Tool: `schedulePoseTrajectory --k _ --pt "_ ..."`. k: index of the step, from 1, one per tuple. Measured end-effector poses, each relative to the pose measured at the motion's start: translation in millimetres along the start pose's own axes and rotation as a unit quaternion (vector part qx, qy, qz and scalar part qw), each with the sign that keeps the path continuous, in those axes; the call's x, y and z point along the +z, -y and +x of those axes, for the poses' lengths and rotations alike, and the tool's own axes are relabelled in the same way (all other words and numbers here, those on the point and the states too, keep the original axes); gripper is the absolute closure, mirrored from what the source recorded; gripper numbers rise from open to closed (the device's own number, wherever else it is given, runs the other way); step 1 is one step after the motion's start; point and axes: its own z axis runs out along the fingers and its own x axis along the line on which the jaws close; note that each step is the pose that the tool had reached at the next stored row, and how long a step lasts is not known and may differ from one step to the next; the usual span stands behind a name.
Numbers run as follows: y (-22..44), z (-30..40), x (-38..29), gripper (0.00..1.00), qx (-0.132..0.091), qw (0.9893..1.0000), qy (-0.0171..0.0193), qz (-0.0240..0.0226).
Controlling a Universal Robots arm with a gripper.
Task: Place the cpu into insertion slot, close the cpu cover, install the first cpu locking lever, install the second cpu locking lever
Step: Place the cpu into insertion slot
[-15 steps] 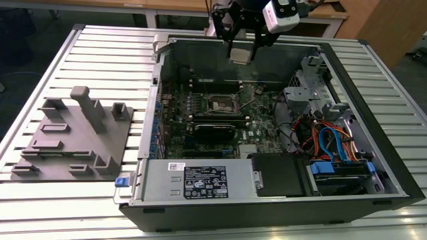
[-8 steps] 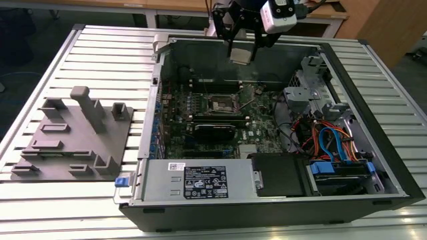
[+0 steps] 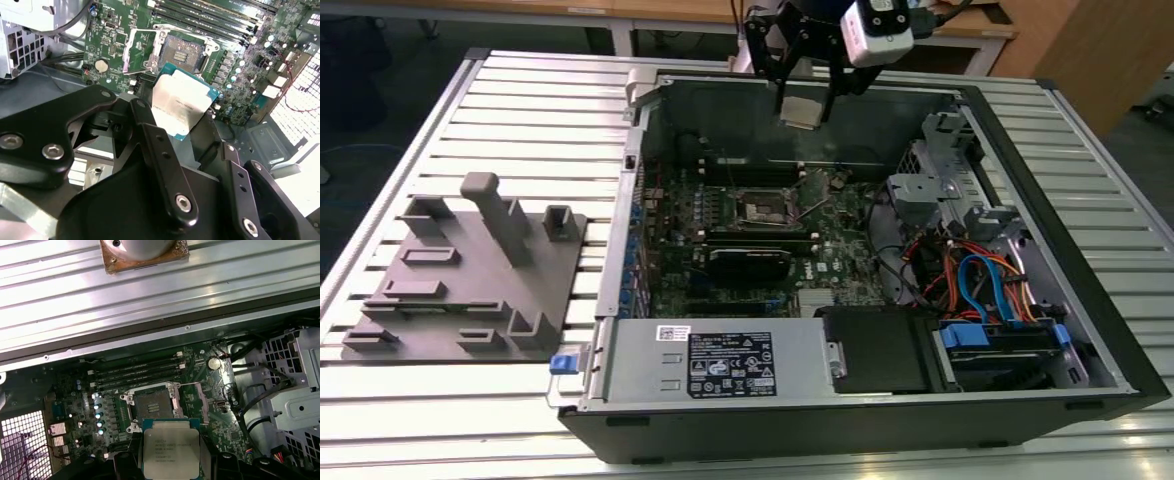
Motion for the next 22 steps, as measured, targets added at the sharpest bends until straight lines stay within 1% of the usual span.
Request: schedulePoseTrajectory --k 9,13,22 --pt "0.0 0.0 0.0 0.46 0.001 1.0000 0.0001 0.0000" --pt "0.0 0.0 0.0 0.46 0.012 0.9999 0.0010 -0.0002" --pt "0.0 0.0 0.0 0.46 0.012 0.9999 0.0011 -0.0002"
